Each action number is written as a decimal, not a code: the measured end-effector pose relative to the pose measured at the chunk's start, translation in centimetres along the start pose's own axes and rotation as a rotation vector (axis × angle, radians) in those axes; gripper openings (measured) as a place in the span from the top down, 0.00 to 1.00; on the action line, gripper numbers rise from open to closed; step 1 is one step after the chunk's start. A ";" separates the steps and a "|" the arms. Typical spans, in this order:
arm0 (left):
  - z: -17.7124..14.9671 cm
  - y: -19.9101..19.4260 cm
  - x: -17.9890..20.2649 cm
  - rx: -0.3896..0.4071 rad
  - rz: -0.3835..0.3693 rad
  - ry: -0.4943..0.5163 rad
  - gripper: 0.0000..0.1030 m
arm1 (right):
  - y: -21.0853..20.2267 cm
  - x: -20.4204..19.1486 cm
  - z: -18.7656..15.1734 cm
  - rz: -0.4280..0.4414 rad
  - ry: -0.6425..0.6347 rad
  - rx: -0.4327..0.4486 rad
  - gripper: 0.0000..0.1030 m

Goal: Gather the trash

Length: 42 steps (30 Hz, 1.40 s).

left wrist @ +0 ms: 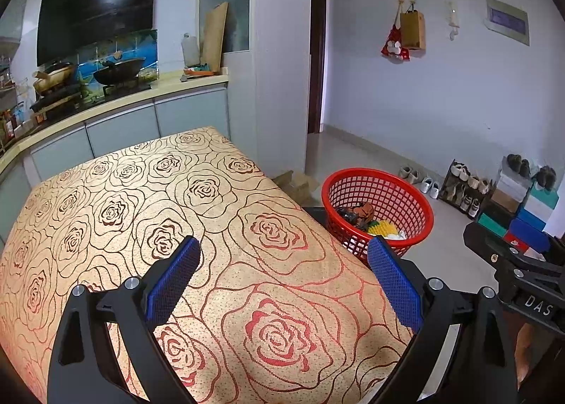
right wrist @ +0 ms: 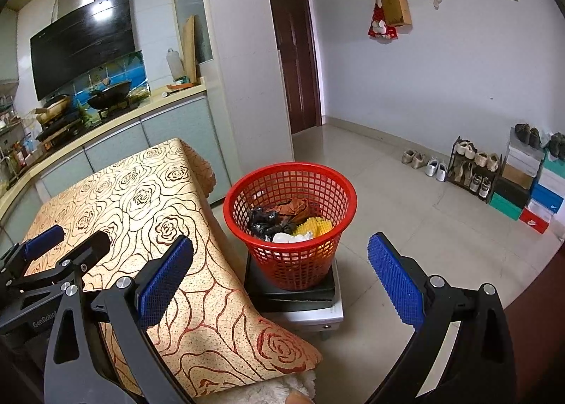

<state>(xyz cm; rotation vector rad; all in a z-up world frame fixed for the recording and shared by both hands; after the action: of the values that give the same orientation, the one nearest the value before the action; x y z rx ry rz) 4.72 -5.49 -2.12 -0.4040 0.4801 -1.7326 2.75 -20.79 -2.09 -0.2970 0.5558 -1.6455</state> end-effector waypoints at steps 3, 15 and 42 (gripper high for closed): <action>0.0 0.0 -0.1 -0.001 0.000 -0.004 0.10 | 0.1 -0.1 0.0 0.000 -0.001 -0.001 0.06; 0.2 0.0 0.5 0.004 -0.004 0.008 0.10 | 0.1 -0.1 -0.1 -0.001 0.000 0.001 0.06; -0.1 0.1 0.7 -0.001 -0.037 0.003 0.10 | 0.1 -0.1 -0.2 -0.004 0.001 0.000 0.06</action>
<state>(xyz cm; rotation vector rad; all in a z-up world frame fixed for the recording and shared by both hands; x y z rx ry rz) 4.59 -6.22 -2.19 -0.4141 0.4784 -1.7688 2.75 -20.62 -2.25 -0.2975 0.5558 -1.6494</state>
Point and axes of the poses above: each gripper's, at about its wrist camera, not at the fingertips, and y roughly the way its jaws point, x to its right, z to its top, the point moved 1 cm from there along y, roughly the way its jaws point, and after that the axes turned 1 degree about x, right-handed, at the moved point
